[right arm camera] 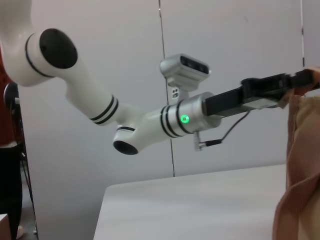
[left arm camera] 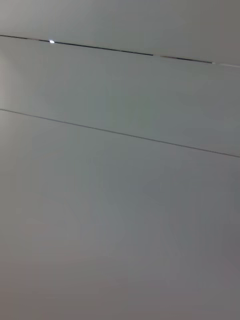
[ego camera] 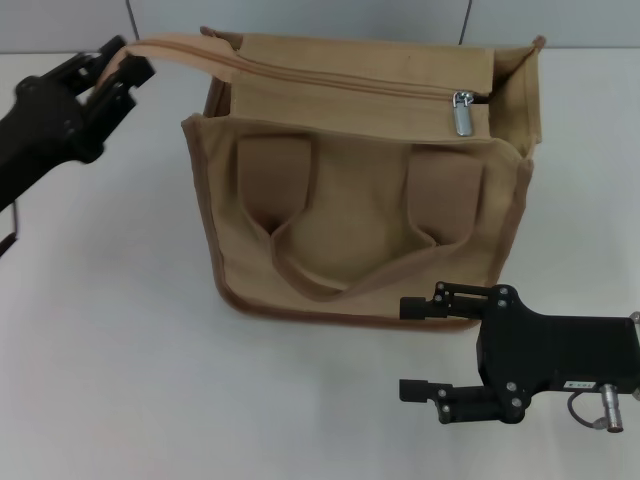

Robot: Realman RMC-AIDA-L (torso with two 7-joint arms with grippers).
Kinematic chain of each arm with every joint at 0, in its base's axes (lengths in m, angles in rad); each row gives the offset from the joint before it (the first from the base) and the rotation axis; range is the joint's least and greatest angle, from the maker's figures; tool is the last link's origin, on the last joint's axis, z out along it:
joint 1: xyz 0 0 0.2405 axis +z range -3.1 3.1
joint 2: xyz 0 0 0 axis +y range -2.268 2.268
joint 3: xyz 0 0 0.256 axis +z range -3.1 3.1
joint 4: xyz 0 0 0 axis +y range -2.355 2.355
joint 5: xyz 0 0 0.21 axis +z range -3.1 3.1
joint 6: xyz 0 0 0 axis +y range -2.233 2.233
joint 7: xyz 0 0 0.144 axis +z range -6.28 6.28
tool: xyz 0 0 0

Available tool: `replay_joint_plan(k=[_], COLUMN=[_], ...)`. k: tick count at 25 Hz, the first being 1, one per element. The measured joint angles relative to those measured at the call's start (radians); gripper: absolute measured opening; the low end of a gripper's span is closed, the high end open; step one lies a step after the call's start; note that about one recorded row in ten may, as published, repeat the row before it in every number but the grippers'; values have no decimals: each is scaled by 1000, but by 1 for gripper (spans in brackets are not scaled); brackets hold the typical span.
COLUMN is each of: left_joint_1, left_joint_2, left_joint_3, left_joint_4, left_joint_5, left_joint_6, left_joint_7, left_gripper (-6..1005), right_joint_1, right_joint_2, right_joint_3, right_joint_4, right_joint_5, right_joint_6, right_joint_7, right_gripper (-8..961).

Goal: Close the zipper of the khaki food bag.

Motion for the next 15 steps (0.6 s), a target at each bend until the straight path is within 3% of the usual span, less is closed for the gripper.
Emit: replay_joint_plan(k=[5,8,10,12,15], left_joint_1=[75,123,144,162,177], left_joint_2=[48,100,122,135,132], left_joint_3=[52,113,170,246,368], left_joint_4=[87,107,111,116,120], left_joint_5=[1,2,3,3,21], left_joint_6=[70,173,230,267,280], left_joint_7=[-100,-104,-82,-39,33], left_gripper=[329,387,426,485,605], right_joint_1=[14,25,33,37,43], right_joint_2=[1,1,2,3,4], right_joint_3=[3,3,3,3,3], right_joint_4=[29,50,64,79,98], right_joint_5=[2,7,8,9,10], right_joint_6=[5,18,30,36,45], right_joint_7=[0,-2,-4,-5,-6], right_gripper=[759,758,758,758,758])
